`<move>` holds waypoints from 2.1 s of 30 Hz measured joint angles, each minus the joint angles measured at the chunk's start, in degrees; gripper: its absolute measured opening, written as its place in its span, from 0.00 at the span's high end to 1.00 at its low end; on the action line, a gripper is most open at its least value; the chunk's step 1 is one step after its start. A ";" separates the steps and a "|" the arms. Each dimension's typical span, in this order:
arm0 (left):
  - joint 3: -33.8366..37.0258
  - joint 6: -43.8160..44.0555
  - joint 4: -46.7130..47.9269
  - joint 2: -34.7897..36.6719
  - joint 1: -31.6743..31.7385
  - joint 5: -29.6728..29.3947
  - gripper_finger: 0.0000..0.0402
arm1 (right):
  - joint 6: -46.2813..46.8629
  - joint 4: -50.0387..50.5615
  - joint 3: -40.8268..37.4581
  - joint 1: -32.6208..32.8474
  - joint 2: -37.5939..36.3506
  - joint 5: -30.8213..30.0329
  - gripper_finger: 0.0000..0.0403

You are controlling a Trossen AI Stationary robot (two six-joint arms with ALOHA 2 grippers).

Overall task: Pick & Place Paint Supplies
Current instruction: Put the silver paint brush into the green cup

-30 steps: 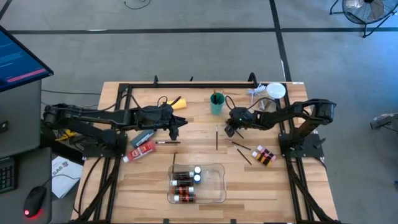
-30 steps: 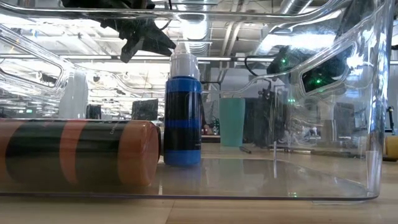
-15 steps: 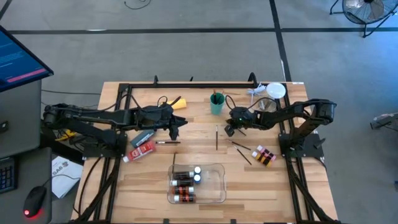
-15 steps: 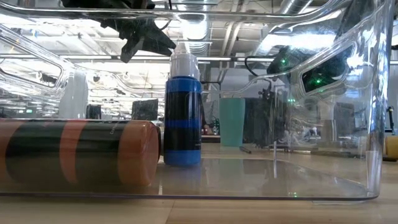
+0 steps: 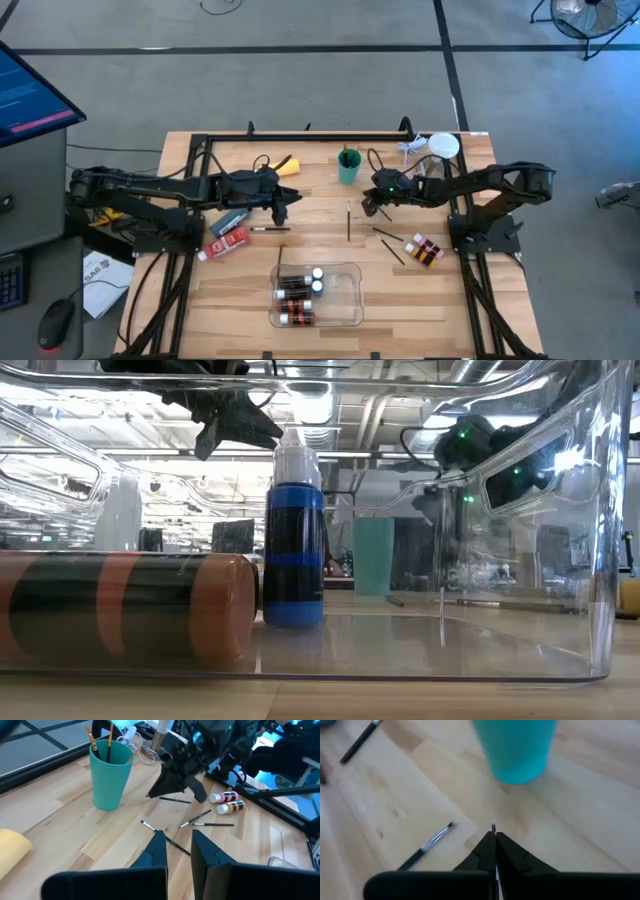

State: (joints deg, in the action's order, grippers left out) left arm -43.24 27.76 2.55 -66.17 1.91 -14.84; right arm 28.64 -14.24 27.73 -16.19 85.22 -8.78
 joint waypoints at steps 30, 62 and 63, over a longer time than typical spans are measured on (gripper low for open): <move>0.00 -0.96 0.17 0.00 0.42 1.67 1.00 | 0.63 -19.06 1.91 -2.53 -19.38 -9.30 1.00; 9.04 0.77 -0.70 0.02 -0.61 2.85 1.00 | -11.67 -62.47 4.04 -7.63 5.59 -9.33 1.00; 9.16 0.77 -1.00 0.02 -0.75 2.85 1.00 | -12.30 -63.25 4.08 -7.61 6.12 -9.33 1.00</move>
State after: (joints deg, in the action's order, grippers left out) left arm -34.08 28.53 1.55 -66.15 1.16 -11.99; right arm 16.34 -77.49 31.80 -23.80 91.35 -18.11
